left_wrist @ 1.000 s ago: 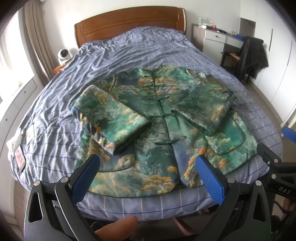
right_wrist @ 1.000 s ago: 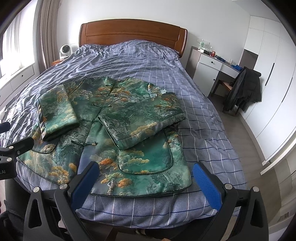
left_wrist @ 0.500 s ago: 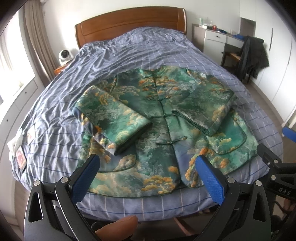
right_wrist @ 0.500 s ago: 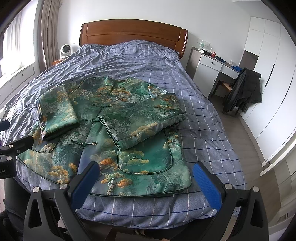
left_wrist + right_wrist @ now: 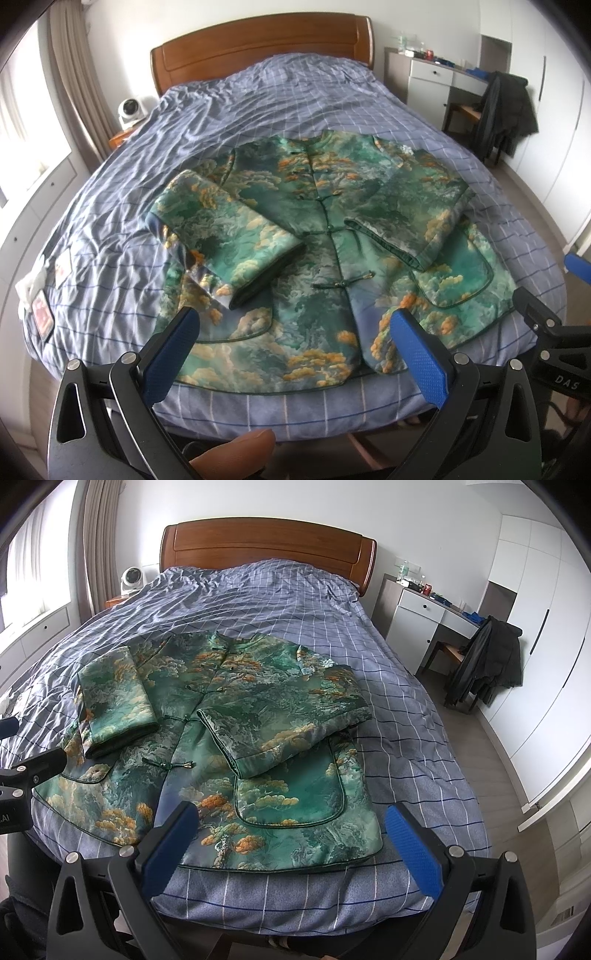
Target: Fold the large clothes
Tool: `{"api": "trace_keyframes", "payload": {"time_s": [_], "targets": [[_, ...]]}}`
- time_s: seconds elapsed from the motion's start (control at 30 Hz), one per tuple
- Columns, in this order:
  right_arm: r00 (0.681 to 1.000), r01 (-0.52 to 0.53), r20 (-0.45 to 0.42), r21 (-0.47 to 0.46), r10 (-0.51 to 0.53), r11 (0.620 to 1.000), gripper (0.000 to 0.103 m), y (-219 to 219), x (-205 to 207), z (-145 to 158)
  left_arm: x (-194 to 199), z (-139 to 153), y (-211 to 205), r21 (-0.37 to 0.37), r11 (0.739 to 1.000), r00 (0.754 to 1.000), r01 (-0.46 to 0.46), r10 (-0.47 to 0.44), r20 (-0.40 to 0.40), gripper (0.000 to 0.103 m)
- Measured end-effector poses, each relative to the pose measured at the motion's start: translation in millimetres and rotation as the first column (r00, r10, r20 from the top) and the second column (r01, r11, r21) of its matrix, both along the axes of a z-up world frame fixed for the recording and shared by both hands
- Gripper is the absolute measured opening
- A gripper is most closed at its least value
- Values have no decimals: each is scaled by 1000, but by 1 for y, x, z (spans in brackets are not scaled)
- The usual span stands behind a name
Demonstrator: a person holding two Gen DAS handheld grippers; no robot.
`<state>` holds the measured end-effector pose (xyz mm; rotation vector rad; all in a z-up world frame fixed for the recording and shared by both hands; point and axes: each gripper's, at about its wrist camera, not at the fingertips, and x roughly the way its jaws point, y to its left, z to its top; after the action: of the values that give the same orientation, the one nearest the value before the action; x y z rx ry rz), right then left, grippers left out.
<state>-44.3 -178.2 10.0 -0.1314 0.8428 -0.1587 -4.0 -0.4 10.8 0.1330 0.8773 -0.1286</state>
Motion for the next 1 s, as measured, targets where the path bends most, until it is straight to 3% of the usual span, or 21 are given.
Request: {"api": "trace_keyframes", "payload": {"time_s": [1.0], "targets": [[1000,-7,-2,-6,7,1000,103,3,0,-1,4,1,12,8,1000,1000,-6,6,5,103]]}}
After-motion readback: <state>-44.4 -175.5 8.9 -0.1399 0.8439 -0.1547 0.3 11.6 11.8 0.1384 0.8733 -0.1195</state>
